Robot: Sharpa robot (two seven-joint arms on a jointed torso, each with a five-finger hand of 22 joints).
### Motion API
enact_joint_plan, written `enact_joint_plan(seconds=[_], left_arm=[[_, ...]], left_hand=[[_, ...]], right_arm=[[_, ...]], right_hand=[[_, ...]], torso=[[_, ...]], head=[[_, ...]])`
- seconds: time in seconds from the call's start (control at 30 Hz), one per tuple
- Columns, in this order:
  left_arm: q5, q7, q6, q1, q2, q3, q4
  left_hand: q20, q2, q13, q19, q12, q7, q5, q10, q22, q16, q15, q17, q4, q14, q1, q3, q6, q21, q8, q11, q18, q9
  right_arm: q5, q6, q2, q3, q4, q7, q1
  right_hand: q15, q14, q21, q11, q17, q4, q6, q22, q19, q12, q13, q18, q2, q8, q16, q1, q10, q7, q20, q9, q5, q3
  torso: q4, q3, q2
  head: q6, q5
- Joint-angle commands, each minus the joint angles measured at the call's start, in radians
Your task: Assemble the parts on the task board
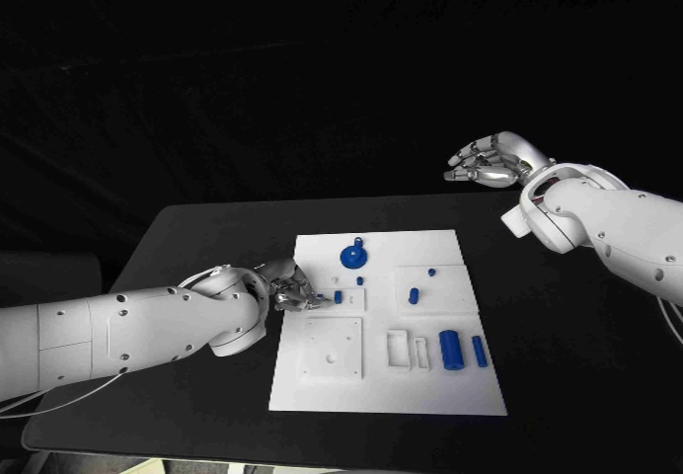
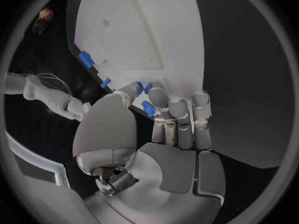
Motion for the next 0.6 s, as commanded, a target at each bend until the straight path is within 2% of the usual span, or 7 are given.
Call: enact_joint_plan(seconds=[0.03, 0.23, 0.27, 0.33, 0.43, 0.6], left_arm=[[0.062, 0.02, 0.013, 0.003, -0.007, 0.002, 0.003], [0.1, 0.025, 0.035, 0.017, -0.022, 0.005, 0.005], [0.103, 0.025, 0.037, 0.018, -0.024, 0.008, 0.006], [0.117, 0.026, 0.037, 0.018, -0.025, 0.025, 0.003], [0.154, 0.028, 0.038, 0.02, -0.034, 0.034, 0.005], [0.245, 0.03, 0.052, 0.036, -0.046, 0.048, 0.002]], left_hand=[[-0.133, -0.006, -0.001, 0.005, -0.004, 0.007, 0.007, -0.005, 0.0, -0.004, 0.005, -0.001, 0.002, -0.006, 0.001, 0.006, -0.004, -0.005, -0.006, 0.004, 0.008, -0.002], [-0.132, -0.02, -0.003, -0.002, -0.008, 0.009, 0.002, -0.011, 0.0, -0.008, 0.006, -0.004, 0.002, -0.011, -0.04, -0.019, -0.01, -0.012, -0.008, 0.005, 0.005, -0.01], [-0.132, -0.02, -0.003, -0.003, -0.008, 0.008, 0.001, -0.012, 0.0, -0.008, 0.006, -0.004, 0.002, -0.011, -0.049, -0.024, -0.01, -0.013, -0.008, 0.005, 0.005, -0.012], [-0.132, -0.02, -0.003, -0.003, -0.008, 0.008, 0.002, -0.012, 0.0, -0.009, 0.006, -0.005, 0.003, -0.011, -0.07, -0.028, -0.01, -0.016, -0.007, 0.005, 0.005, -0.014], [-0.134, -0.02, -0.004, -0.002, -0.008, 0.007, 0.001, -0.012, -0.001, -0.009, 0.005, -0.006, 0.004, -0.011, -0.104, -0.025, -0.01, -0.02, -0.006, 0.004, 0.007, -0.018], [-0.135, -0.02, -0.004, -0.002, -0.01, 0.007, 0.001, -0.015, -0.001, -0.011, 0.004, -0.007, 0.004, -0.013, -0.127, -0.013, -0.012, -0.023, -0.006, 0.003, 0.007, -0.021]], right_arm=[[0.0, 0.012, 0.0, 0.0, 0.0, 0.009, -0.001], [0.0, 0.012, 0.0, 0.0, 0.0, 0.01, -0.002], [0.0, 0.012, 0.0, 0.0, 0.0, 0.01, -0.002], [0.0, 0.012, 0.0, 0.0, 0.0, 0.01, -0.003], [0.0, 0.013, 0.0, 0.0, -0.001, 0.01, -0.004], [0.001, 0.012, 0.0, 0.0, -0.002, 0.01, -0.006]], right_hand=[[0.003, 0.004, -0.006, -0.002, -0.001, -0.001, -0.009, 0.002, -0.001, -0.005, -0.002, -0.015, -0.002, 0.006, 0.0, -0.003, 0.007, 0.001, 0.0, -0.002, 0.004, -0.004], [0.003, 0.004, -0.007, -0.002, -0.002, -0.001, -0.009, 0.002, -0.001, -0.006, -0.002, -0.015, -0.002, 0.006, 0.0, -0.003, 0.007, 0.001, 0.0, -0.002, 0.004, -0.004], [0.003, 0.004, -0.007, -0.002, -0.002, -0.001, -0.009, 0.002, -0.001, -0.006, -0.002, -0.015, -0.002, 0.006, 0.0, -0.003, 0.007, 0.001, 0.0, -0.002, 0.004, -0.004], [0.003, 0.004, -0.007, -0.002, -0.002, -0.001, -0.009, 0.002, -0.001, -0.006, -0.002, -0.015, -0.002, 0.006, 0.0, -0.003, 0.007, 0.001, 0.0, -0.002, 0.004, -0.004], [0.003, 0.004, -0.007, -0.002, -0.002, -0.001, -0.009, 0.002, -0.001, -0.006, -0.003, -0.015, -0.002, 0.006, 0.0, -0.003, 0.007, 0.001, 0.0, -0.002, 0.005, -0.004], [0.003, 0.004, -0.007, -0.002, -0.002, -0.001, -0.01, 0.002, -0.001, -0.006, -0.003, -0.015, -0.002, 0.006, 0.0, -0.003, 0.007, 0.001, 0.0, -0.002, 0.005, -0.004]], torso=[[0.0001, 0.0, 0.0], [0.0001, 0.0002, 0.0], [0.0, 0.0002, 0.0], [0.0, 0.0003, 0.0], [0.0003, 0.0001, 0.0], [0.0, 0.0005, -0.001]], head=[[0.001, 0.001], [0.0, 0.0], [0.001, 0.0], [0.001, 0.001], [0.002, 0.0], [0.002, 0.003]])
